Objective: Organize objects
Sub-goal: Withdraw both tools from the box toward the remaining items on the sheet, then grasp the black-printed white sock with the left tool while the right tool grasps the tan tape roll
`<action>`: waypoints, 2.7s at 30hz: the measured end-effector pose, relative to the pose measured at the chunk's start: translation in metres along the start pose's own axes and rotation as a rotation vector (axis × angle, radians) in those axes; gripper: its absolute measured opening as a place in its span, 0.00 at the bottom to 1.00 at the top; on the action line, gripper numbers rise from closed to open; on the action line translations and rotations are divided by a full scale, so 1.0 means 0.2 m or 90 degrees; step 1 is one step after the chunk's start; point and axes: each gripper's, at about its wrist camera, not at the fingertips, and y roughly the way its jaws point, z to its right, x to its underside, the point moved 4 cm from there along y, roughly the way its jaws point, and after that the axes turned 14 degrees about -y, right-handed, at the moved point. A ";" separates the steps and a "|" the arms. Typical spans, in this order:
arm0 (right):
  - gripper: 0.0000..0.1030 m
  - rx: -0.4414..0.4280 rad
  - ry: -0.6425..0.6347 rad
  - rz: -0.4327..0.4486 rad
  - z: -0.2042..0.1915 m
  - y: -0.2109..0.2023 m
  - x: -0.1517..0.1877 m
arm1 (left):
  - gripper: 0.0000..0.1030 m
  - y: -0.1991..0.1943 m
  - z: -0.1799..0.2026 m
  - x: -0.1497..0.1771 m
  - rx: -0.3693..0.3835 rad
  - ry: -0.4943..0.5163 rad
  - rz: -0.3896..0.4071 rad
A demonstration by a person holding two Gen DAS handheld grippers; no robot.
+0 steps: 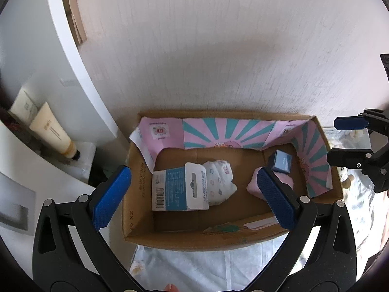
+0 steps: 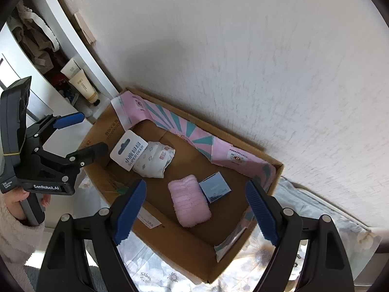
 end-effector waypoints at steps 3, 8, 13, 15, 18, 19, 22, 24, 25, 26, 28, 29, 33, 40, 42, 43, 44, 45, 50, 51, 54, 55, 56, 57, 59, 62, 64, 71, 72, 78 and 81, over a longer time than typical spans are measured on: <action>0.78 0.005 -0.006 0.009 0.00 -0.06 -0.01 | 1.00 -0.05 0.01 -0.02 0.005 -0.001 0.009; 0.78 0.010 -0.013 0.030 0.00 -0.18 -0.03 | 1.00 -0.15 0.05 -0.06 0.010 -0.006 0.021; 0.78 0.025 -0.021 0.058 0.05 -0.38 -0.04 | 1.00 -0.33 0.15 -0.13 0.034 0.002 0.048; 0.78 0.039 -0.022 0.070 0.09 -0.47 -0.03 | 1.00 -0.38 0.21 -0.14 0.048 0.011 0.057; 0.78 0.060 -0.013 0.087 0.17 -0.60 0.00 | 1.00 -0.46 0.35 -0.16 0.073 0.035 0.067; 0.78 0.066 -0.007 0.092 0.20 -0.65 0.03 | 1.00 -0.48 0.41 -0.16 0.080 0.049 0.070; 0.78 0.084 0.011 0.100 0.30 -0.75 0.12 | 1.00 -0.53 0.60 -0.14 0.104 0.087 0.069; 0.78 0.099 0.021 0.100 0.35 -0.81 0.20 | 1.00 -0.53 0.71 -0.12 0.128 0.101 0.058; 0.78 0.105 0.023 0.102 0.37 -0.83 0.22 | 1.00 -0.53 0.77 -0.11 0.144 0.106 0.052; 0.78 0.113 0.026 0.103 0.40 -0.85 0.27 | 1.00 -0.53 0.82 -0.10 0.152 0.109 0.048; 0.78 0.124 0.032 0.102 0.45 -0.89 0.35 | 1.00 -0.52 0.94 -0.06 0.172 0.116 0.035; 0.78 0.128 0.035 0.100 0.47 -0.90 0.39 | 1.00 -0.51 0.99 -0.05 0.181 0.118 0.028; 0.78 0.132 0.036 0.086 0.54 -0.92 0.58 | 1.00 -0.47 1.20 0.04 0.213 0.124 -0.006; 0.78 0.128 0.003 0.072 0.56 -0.85 0.88 | 1.00 -0.33 1.53 0.23 0.233 0.140 -0.064; 0.78 0.116 -0.010 0.071 0.55 -0.81 0.97 | 1.00 -0.27 1.60 0.31 0.234 0.145 -0.084; 0.78 0.113 -0.013 0.071 0.55 -0.80 1.00 | 1.00 -0.24 1.63 0.35 0.232 0.144 -0.095; 0.78 0.107 -0.018 0.071 0.54 -0.77 1.03 | 1.00 -0.20 1.66 0.39 0.229 0.143 -0.103; 0.78 0.099 -0.022 0.073 0.53 -0.74 1.06 | 1.00 -0.16 1.68 0.43 0.223 0.143 -0.110; 0.78 0.075 -0.038 0.081 0.48 -0.57 1.22 | 1.00 0.04 1.72 0.59 0.194 0.124 -0.134; 0.78 0.077 -0.040 0.080 0.47 -0.53 1.24 | 0.99 0.09 1.71 0.63 0.190 0.118 -0.142; 0.78 0.081 -0.034 0.082 0.45 -0.42 1.31 | 0.96 0.19 1.70 0.69 0.182 0.112 -0.156; 0.78 0.078 -0.027 0.085 0.45 -0.38 1.34 | 0.96 0.22 1.69 0.71 0.175 0.111 -0.156; 0.78 0.077 -0.023 0.086 0.45 -0.36 1.35 | 0.96 0.24 1.69 0.73 0.169 0.110 -0.155; 0.78 0.077 -0.017 0.088 0.45 -0.32 1.37 | 0.96 0.27 1.67 0.74 0.159 0.106 -0.155; 0.78 0.084 -0.015 0.084 0.44 -0.26 1.39 | 0.96 0.32 1.66 0.76 0.148 0.097 -0.161; 0.78 0.089 -0.023 0.081 0.44 -0.19 1.40 | 0.96 0.38 1.64 0.79 0.127 0.094 -0.168; 0.78 0.093 -0.029 0.080 0.43 -0.15 1.40 | 0.94 0.43 1.63 0.81 0.118 0.095 -0.170; 0.73 0.111 -0.056 0.076 0.45 -0.06 1.33 | 0.85 0.54 1.62 0.81 0.104 0.101 -0.166; 0.73 0.106 -0.054 0.076 0.46 -0.05 1.31 | 0.83 0.56 1.61 0.81 0.105 0.096 -0.169; 0.66 0.099 -0.058 0.070 0.47 0.01 1.27 | 0.73 0.60 1.56 0.81 0.110 0.079 -0.177; 0.60 0.098 -0.064 0.063 0.48 0.03 1.26 | 0.67 0.61 1.54 0.80 0.127 0.069 -0.181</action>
